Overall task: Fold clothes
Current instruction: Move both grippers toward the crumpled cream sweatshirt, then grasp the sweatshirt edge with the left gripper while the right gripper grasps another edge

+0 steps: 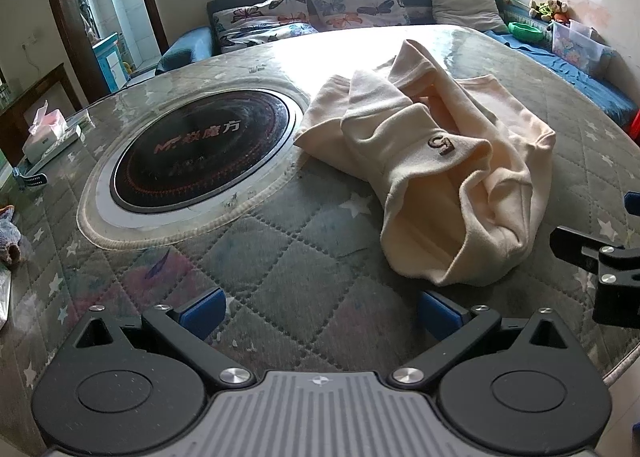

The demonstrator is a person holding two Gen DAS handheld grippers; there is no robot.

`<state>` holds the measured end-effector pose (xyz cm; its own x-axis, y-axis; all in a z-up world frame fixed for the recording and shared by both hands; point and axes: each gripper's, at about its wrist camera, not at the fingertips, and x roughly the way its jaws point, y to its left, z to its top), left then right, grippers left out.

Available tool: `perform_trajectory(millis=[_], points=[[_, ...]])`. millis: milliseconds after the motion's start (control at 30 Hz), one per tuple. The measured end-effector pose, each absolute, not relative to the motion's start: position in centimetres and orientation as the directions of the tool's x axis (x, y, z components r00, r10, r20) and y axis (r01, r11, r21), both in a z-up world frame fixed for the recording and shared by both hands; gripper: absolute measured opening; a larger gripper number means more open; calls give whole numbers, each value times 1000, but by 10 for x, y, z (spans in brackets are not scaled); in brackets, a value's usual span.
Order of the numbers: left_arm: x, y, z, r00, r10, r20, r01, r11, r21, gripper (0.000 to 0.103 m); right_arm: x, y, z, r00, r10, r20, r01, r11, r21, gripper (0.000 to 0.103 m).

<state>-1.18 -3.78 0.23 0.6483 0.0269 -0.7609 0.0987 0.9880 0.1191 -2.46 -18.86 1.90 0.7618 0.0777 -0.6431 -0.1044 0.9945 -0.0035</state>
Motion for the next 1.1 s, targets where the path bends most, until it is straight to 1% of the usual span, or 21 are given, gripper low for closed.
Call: perform_trajectory(millis=[600, 900, 1000, 1100], points=[[11, -36, 14, 660, 20, -751, 111, 986, 124, 103, -1, -185, 22, 761, 95, -642, -130, 991, -8, 103], [38, -32, 32, 696, 14, -718, 130, 981, 145, 103, 23, -188, 33, 766, 104, -634, -152, 988, -22, 103], [51, -31, 39, 713, -9, -701, 146, 980, 136, 103, 35, -189, 41, 777, 106, -620, -161, 986, -33, 103], [66, -30, 46, 725, -29, -688, 157, 980, 124, 103, 52, -191, 48, 775, 135, -618, -178, 984, -8, 103]])
